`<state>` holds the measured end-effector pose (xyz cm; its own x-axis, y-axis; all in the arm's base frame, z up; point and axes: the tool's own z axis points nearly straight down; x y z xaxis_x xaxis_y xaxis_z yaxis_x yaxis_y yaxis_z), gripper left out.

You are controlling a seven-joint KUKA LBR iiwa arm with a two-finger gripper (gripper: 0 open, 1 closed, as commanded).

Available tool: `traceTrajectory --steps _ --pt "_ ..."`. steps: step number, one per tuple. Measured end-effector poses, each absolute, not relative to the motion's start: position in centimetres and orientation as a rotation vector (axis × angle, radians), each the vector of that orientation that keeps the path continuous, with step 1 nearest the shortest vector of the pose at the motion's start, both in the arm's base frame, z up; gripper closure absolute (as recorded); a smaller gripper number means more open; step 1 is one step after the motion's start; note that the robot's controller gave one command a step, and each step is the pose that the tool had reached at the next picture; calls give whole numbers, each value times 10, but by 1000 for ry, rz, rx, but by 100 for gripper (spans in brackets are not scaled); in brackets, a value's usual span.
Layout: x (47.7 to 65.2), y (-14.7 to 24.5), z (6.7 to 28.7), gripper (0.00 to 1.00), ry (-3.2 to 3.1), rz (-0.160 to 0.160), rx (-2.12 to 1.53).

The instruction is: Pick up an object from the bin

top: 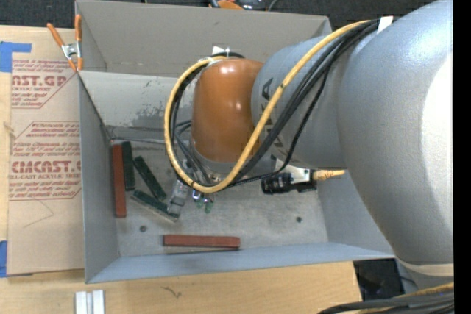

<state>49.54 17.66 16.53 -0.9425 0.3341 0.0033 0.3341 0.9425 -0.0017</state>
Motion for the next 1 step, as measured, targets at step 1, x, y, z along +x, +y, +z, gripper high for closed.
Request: traceTrajectory --steps 1 --pt "496 177 167 0 -3095 0 -532"
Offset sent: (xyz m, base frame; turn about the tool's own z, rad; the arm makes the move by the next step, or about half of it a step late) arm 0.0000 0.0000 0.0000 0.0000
